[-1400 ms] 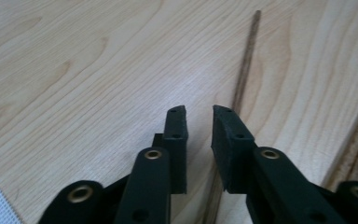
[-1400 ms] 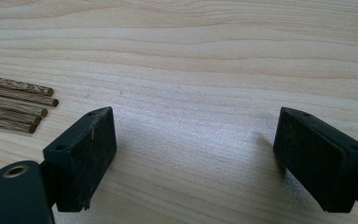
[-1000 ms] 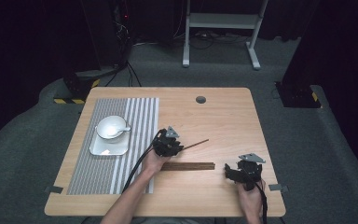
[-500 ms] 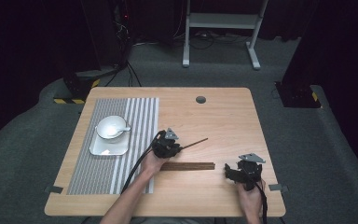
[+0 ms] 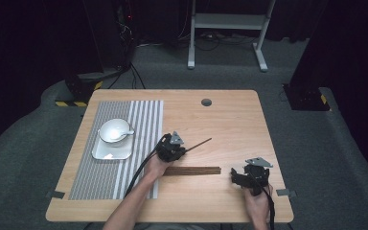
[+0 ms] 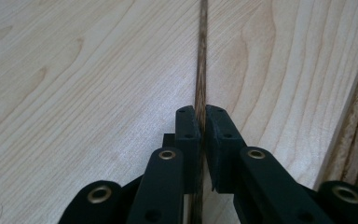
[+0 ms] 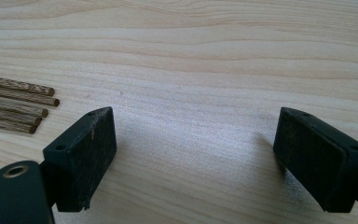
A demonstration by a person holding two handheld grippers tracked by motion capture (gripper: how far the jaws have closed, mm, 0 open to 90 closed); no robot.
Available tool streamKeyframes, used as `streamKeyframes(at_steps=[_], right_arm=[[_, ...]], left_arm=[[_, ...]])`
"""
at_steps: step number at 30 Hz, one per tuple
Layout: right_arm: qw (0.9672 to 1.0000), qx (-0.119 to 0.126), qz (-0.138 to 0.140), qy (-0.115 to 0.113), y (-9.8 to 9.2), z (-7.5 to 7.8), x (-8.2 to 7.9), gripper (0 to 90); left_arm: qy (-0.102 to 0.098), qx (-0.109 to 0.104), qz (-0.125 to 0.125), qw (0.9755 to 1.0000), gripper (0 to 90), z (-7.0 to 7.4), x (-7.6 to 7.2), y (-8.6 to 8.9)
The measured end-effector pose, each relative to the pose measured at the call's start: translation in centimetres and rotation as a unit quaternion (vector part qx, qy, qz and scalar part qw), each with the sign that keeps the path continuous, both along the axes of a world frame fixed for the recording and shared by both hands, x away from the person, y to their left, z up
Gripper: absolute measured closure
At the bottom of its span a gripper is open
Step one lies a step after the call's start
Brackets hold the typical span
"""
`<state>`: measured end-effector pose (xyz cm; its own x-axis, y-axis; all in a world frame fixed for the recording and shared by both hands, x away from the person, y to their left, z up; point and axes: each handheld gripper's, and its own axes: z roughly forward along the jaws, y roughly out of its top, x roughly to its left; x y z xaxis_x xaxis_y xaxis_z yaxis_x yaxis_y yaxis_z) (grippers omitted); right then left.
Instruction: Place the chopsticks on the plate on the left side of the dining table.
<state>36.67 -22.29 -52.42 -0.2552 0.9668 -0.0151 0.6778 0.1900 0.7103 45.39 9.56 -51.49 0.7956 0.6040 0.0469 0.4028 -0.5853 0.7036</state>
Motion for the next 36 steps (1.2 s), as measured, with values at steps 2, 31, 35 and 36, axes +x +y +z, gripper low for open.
streamKeyframes(at_steps=[2, 31, 35, 36], right_arm=[[1.0000, 0.000, 0.000, 0.000, 0.0, 0.0, 0.0, 12.8], [1.0000, 0.000, 0.000, 0.000, 0.0, 0.0, 0.0, 12.8], [1.0000, 0.000, 0.000, 0.000, 0.0, 0.0, 0.0, 12.8], [1.0000, 0.000, 0.000, 0.000, 0.0, 0.0, 0.0, 12.8]], left_arm=[[-0.001, -0.003, -0.001, 1.0000, 84.1, -0.1, 0.0, 0.0], [-0.024, 0.002, -0.024, 0.9994, 84.8, 1.3, -0.1, 0.6], [-0.027, 0.002, -0.026, 0.9993, 84.8, 1.7, -0.3, 0.8], [-0.027, 0.002, -0.027, 0.9993, 84.8, 1.8, -0.3, 0.9]])
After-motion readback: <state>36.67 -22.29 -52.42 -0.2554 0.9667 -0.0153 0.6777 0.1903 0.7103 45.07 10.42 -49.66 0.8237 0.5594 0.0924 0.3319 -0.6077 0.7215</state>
